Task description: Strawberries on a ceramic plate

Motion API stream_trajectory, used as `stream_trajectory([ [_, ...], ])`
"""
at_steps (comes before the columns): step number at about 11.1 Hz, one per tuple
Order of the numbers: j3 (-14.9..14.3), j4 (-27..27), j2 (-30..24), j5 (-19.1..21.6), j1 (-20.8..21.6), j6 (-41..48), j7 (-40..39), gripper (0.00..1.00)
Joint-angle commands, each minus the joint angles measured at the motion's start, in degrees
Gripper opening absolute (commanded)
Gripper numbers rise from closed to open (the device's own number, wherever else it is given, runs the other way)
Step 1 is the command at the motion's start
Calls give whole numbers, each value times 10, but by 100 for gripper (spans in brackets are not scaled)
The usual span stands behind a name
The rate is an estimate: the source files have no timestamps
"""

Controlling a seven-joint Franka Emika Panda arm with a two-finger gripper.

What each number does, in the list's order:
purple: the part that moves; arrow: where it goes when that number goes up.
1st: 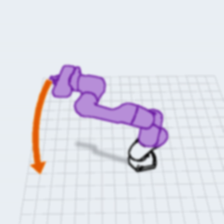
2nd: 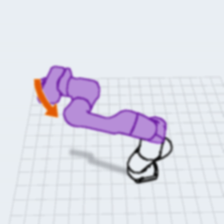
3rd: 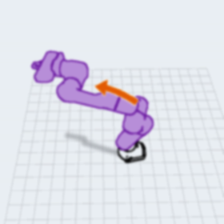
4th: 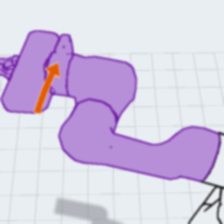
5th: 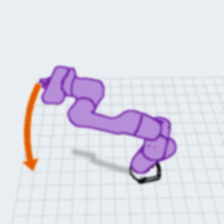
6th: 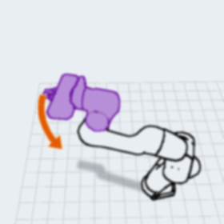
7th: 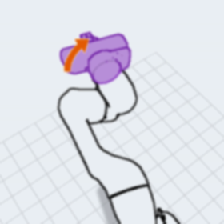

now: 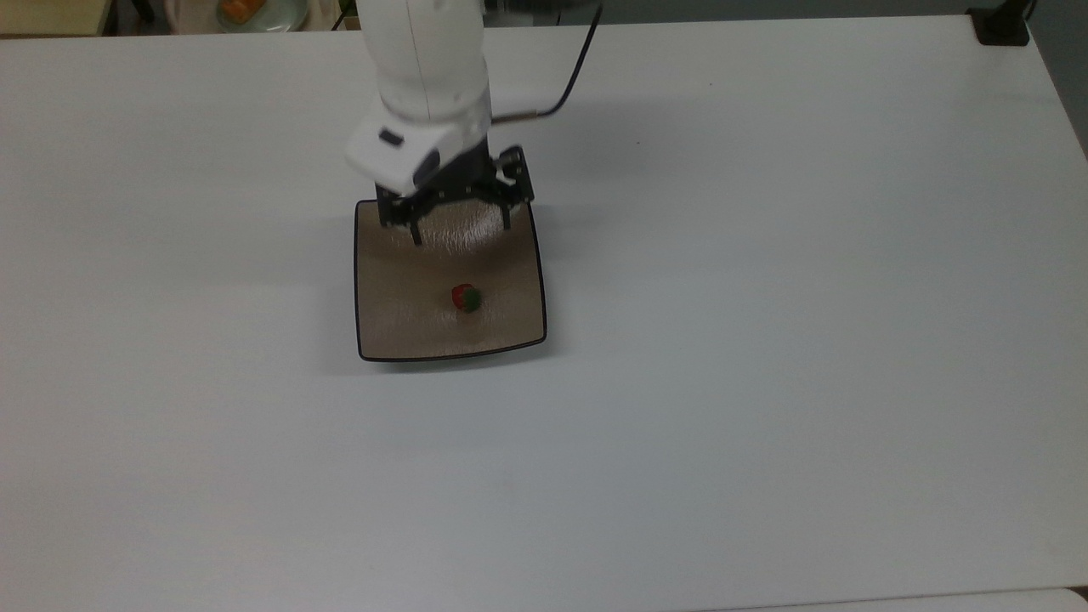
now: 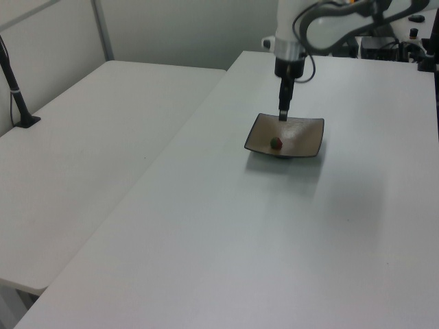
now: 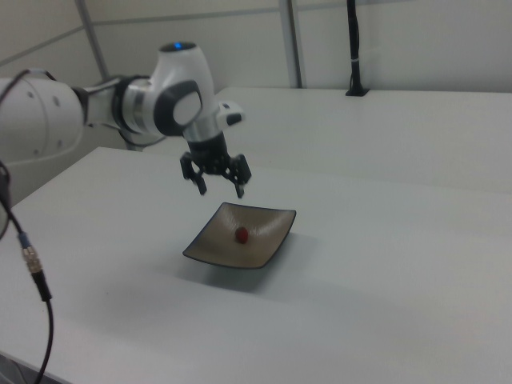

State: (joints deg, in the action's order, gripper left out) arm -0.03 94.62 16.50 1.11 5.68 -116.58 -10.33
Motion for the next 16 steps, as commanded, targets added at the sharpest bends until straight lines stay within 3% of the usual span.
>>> stream_trajectory([
  [1, -2, 5, -73, 4, 19, 64, 60, 100],
  [4, -1, -15, -125, 6, 30, 169, 71, 100],
  [8, 2, -13, -171, 7, 36, 226, 130, 100],
  [16, 2, -10, -176, 9, 36, 218, 128, 100],
])
